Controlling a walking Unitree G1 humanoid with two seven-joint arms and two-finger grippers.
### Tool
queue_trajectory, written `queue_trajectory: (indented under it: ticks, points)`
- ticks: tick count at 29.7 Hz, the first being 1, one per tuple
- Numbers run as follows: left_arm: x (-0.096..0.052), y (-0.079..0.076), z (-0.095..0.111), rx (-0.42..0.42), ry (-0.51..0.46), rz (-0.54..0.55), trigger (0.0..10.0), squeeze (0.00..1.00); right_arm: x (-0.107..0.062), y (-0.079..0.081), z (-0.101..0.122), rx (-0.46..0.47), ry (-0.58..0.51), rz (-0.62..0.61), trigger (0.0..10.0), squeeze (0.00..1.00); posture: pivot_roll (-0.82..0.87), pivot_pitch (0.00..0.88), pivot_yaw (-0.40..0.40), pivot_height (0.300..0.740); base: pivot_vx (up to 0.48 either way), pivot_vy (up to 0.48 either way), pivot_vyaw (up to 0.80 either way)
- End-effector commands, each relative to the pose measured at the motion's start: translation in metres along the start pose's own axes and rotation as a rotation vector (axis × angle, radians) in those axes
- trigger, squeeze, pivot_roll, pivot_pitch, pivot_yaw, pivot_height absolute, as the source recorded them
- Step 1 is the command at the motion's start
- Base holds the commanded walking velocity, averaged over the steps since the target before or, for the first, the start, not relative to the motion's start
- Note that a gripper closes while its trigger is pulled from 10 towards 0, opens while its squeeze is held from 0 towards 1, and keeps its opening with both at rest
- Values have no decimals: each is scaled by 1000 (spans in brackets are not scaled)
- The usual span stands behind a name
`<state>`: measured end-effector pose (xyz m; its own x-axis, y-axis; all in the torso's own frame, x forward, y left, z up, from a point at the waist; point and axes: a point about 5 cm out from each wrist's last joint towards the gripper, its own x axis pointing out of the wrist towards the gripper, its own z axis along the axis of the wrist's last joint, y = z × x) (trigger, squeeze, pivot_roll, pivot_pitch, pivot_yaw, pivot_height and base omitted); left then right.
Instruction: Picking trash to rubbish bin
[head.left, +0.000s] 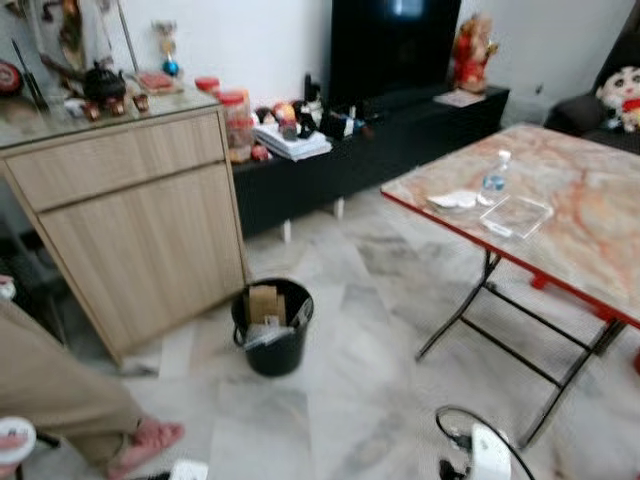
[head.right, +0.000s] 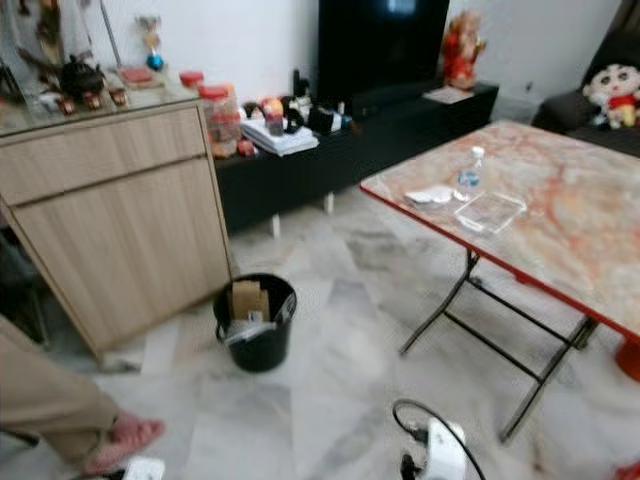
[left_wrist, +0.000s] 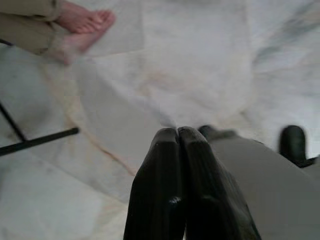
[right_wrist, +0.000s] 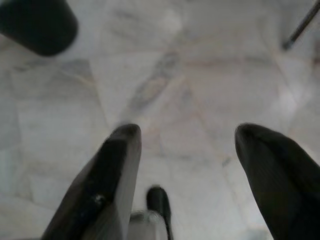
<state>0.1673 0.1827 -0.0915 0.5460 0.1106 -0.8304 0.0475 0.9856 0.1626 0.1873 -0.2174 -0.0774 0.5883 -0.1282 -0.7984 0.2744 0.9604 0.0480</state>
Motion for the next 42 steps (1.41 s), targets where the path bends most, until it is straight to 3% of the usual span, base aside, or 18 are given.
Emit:
queue_trajectory:
  ticks: [1, 17, 42]
  points:
    - [0, 9, 1, 13, -4, 23, 10000, 0, 2, 8, 12, 5, -30, 19, 10000, 0, 20, 0, -64, 740, 364, 0, 0]
    - [1, 7, 3, 13, -8, 19, 10000, 0, 3, 10, 17, 17, -46, 31, 10000, 0, 28, 0, -75, 740, 368, 0, 0]
    - [2, 18, 10, 16, -19, 39, 10000, 0, 3, 16, 14, 47, -44, 23, 10000, 0, 49, 0, -48, 740, 364, 0, 108]
